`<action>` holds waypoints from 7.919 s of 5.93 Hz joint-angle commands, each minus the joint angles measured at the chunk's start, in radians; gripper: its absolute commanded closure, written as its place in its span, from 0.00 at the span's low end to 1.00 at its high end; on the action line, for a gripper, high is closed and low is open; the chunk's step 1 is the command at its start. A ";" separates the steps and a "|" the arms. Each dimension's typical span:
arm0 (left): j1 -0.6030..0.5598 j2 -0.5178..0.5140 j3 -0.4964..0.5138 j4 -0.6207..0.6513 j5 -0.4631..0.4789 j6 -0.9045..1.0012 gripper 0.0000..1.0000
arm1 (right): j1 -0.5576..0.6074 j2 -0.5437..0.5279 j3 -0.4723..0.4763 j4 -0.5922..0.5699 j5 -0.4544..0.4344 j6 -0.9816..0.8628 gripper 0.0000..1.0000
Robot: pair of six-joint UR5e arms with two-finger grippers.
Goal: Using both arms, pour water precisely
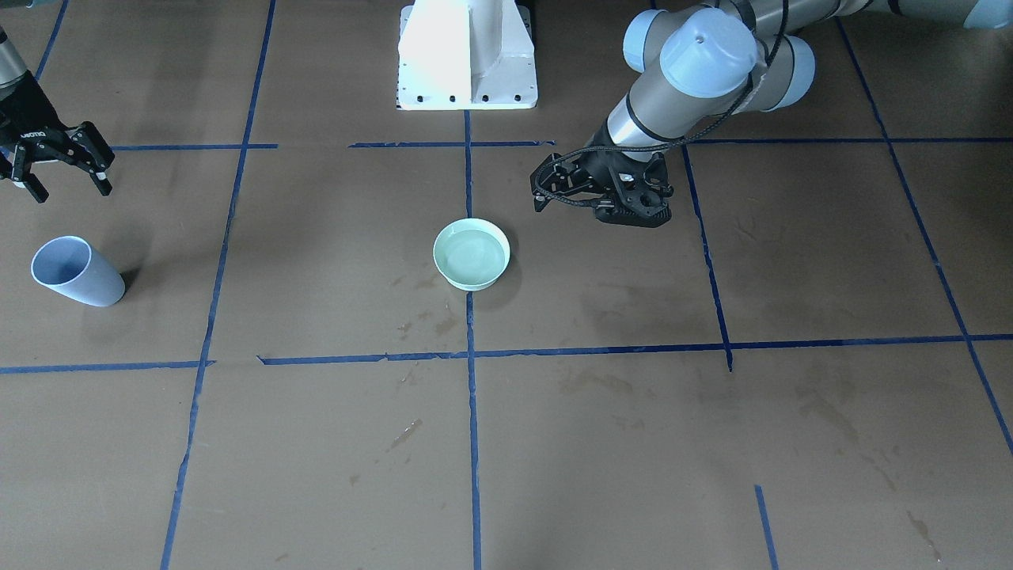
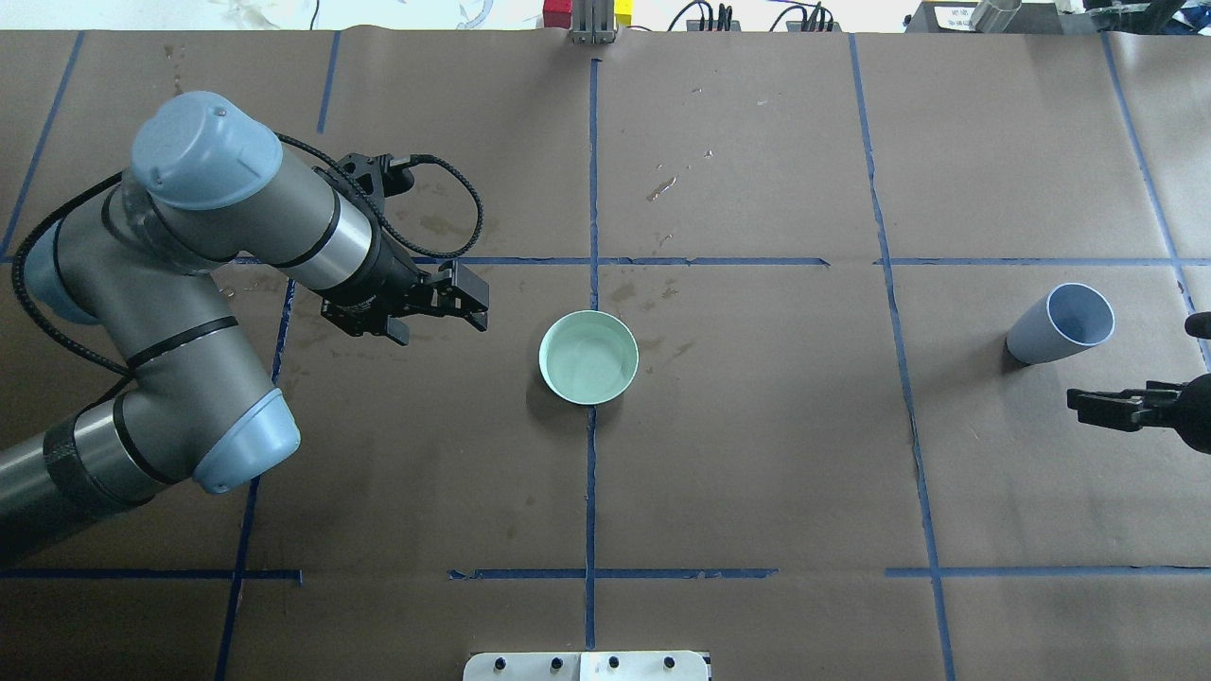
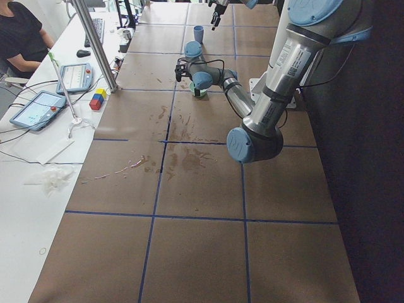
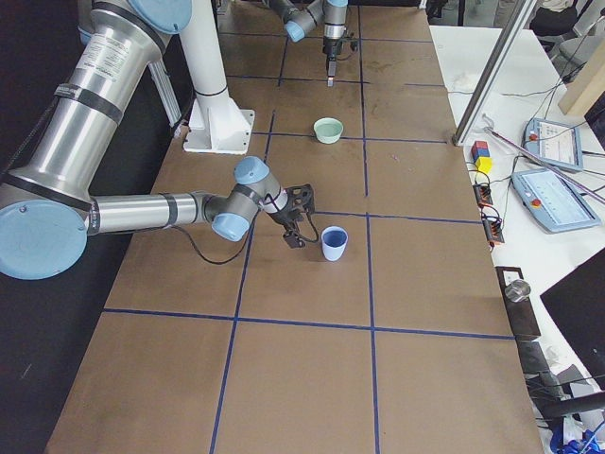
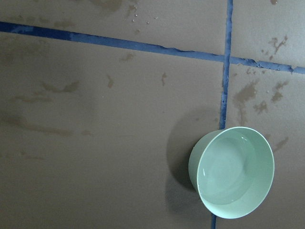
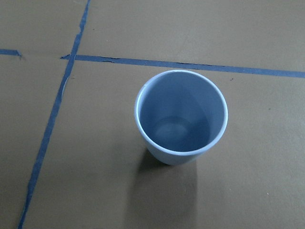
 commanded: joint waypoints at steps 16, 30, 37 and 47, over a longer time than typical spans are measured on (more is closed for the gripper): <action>-0.044 0.042 -0.081 0.008 0.008 -0.003 0.00 | -0.402 0.130 -0.322 0.166 -0.899 0.237 0.01; -0.064 0.096 -0.116 0.008 0.008 0.000 0.00 | -0.302 0.216 -0.392 0.186 -0.874 0.197 0.01; -0.065 0.105 -0.133 0.012 0.006 0.000 0.00 | -0.285 0.247 -0.410 0.187 -0.876 0.168 0.03; -0.073 0.148 -0.152 0.012 0.006 0.002 0.00 | -0.252 0.418 -0.264 0.087 -0.870 -0.131 0.85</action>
